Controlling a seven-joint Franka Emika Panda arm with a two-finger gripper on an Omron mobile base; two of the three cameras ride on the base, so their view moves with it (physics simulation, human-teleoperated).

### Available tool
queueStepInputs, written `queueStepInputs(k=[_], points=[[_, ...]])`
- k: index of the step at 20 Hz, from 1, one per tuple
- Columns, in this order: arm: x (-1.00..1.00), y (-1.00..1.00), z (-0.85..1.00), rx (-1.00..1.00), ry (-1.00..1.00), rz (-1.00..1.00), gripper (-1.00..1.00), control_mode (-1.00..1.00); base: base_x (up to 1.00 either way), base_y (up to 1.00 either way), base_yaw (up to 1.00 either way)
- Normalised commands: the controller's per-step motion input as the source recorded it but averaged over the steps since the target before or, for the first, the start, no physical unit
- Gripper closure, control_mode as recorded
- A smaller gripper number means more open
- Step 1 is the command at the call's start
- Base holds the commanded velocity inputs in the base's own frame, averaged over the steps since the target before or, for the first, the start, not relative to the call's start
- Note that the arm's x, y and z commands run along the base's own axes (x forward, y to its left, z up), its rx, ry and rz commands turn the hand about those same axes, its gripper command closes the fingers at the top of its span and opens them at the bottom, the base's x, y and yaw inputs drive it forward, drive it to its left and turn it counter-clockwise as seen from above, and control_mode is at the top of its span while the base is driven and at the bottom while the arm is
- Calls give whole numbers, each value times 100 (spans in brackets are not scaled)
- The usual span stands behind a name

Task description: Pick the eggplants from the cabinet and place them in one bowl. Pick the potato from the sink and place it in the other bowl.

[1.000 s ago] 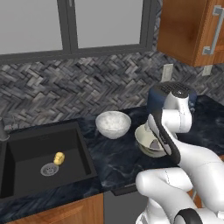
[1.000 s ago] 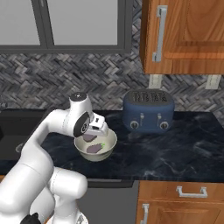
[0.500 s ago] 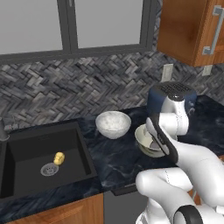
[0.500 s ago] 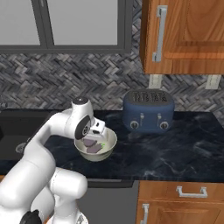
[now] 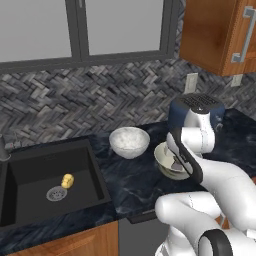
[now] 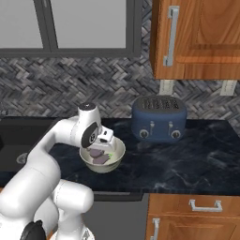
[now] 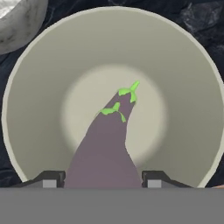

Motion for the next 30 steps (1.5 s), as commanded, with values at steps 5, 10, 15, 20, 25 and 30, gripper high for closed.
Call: queueStepInputs(k=[5, 10, 15, 20, 25, 30], points=[[0, 0, -2, 0, 0, 0, 100, -100, 0, 0, 0], [0, 0, 0, 0, 0, 0, -100, -100, 0, 0, 0], [0, 0, 0, 0, 0, 0, -100, -100, 0, 0, 0], [0, 0, 0, 0, 0, 0, -100, -100, 0, 0, 0], [0, 0, 1, 0, 0, -1, -100, -100, 0, 0, 0], [-21, 0, 40, 0, -2, 0, -100, -100, 0, 0, 0]])
